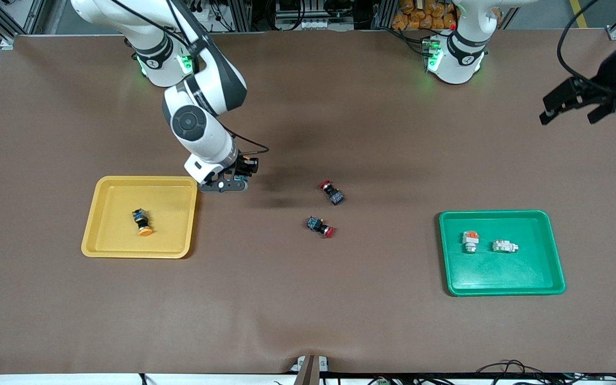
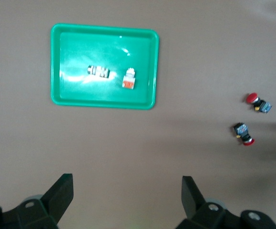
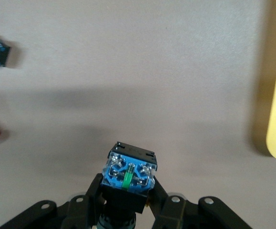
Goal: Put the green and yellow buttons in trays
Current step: 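Carry the blue-based button over the yellow tray with the right gripper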
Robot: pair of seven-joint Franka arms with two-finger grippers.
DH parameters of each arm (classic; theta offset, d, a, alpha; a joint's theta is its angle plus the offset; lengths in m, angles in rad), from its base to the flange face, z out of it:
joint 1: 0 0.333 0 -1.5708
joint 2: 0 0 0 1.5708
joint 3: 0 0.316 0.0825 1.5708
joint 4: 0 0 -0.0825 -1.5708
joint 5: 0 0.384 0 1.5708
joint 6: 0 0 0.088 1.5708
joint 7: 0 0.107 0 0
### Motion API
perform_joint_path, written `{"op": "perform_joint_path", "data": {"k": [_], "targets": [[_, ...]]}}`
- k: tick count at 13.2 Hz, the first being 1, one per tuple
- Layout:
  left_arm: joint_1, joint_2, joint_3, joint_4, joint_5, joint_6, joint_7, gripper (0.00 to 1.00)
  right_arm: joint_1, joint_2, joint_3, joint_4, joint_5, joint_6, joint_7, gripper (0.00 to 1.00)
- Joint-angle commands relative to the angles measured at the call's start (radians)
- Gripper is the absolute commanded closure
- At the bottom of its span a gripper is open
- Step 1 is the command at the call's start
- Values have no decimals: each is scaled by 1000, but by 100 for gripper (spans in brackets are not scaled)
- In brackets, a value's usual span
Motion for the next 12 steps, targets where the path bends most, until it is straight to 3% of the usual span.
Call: {"op": "perform_joint_path", "data": {"k": [1,6,12], "targets": [[-10,43,10,75,-6,-23,10,0,-13,-14,3,41,-6,-64,-27,100],[14,54,23,43,-8,-62,181,0,-116,-42,-47,78,-60,-159,-258,100],[-19,77,47,49,5,-60,129,0,-363,-83,-60,92,-112,-263,-660,100]]}}
